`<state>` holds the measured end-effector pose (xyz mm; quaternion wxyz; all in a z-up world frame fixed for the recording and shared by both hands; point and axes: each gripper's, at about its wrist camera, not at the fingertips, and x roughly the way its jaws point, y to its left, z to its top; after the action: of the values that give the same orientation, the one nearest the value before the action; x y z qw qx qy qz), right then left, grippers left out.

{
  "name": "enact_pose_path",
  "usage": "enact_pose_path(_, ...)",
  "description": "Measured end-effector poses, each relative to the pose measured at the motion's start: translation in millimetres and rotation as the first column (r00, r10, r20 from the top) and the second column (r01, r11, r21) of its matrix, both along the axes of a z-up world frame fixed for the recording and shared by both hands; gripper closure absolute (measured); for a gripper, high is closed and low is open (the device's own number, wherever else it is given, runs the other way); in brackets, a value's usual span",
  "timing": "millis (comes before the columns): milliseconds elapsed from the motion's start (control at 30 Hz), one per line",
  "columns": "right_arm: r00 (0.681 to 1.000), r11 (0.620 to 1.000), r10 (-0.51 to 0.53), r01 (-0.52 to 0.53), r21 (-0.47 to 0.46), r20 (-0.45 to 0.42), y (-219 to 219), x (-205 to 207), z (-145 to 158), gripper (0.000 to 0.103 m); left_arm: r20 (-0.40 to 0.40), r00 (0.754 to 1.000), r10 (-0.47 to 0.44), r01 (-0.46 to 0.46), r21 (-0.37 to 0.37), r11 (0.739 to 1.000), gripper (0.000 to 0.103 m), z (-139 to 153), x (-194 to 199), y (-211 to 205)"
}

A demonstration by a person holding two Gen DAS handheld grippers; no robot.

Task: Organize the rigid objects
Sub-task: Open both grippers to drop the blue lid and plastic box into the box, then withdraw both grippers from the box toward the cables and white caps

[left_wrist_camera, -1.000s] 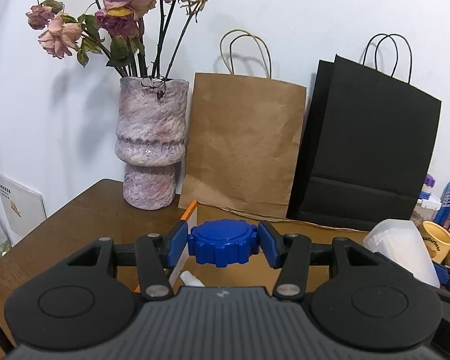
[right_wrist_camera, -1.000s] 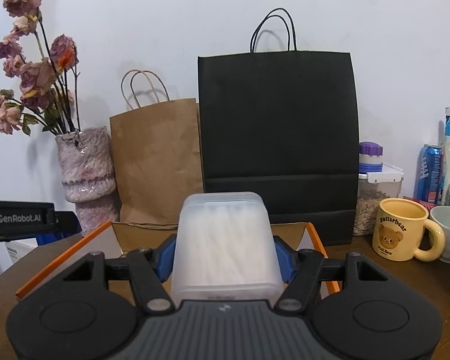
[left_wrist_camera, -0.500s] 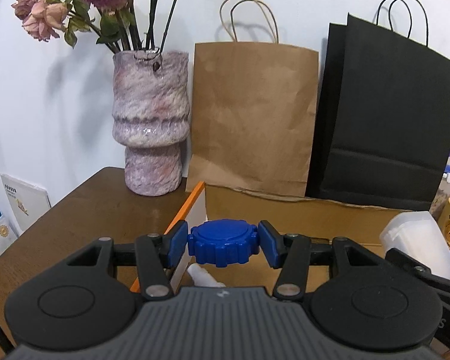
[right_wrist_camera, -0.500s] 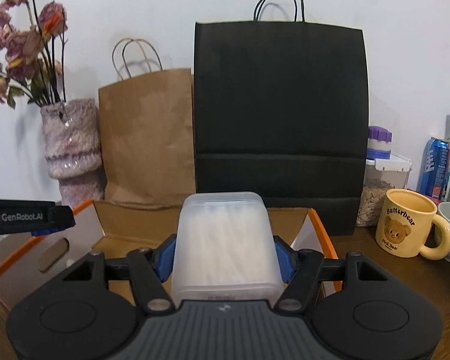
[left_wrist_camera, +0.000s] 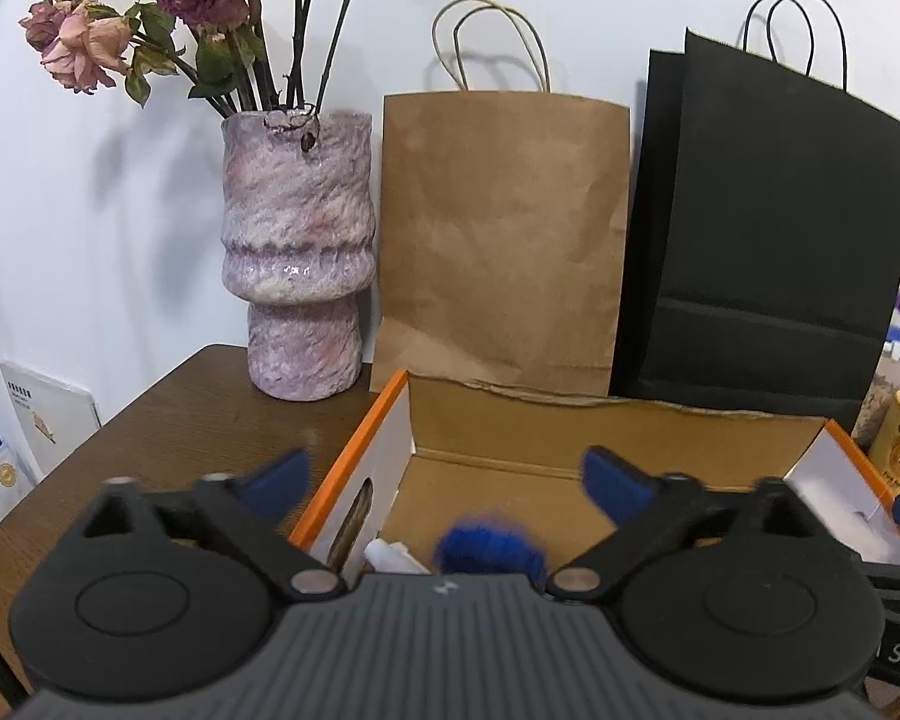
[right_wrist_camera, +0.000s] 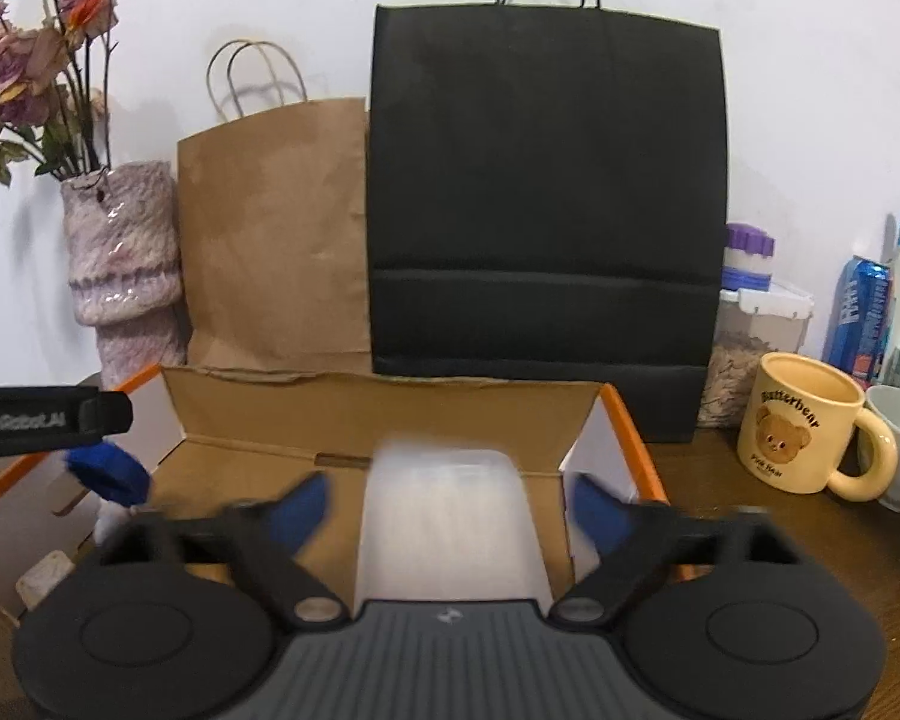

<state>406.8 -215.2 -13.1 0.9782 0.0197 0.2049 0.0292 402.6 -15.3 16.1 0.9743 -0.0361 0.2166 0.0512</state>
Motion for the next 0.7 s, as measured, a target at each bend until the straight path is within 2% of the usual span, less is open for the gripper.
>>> enact_pose_path(700,1.000,1.000,-0.017,0.017,-0.002,0.011,-1.2,-7.2,4.1,0.000,0.015,1.000,0.020,-0.020,-0.016,1.000,0.000,5.3,-11.9,6.2)
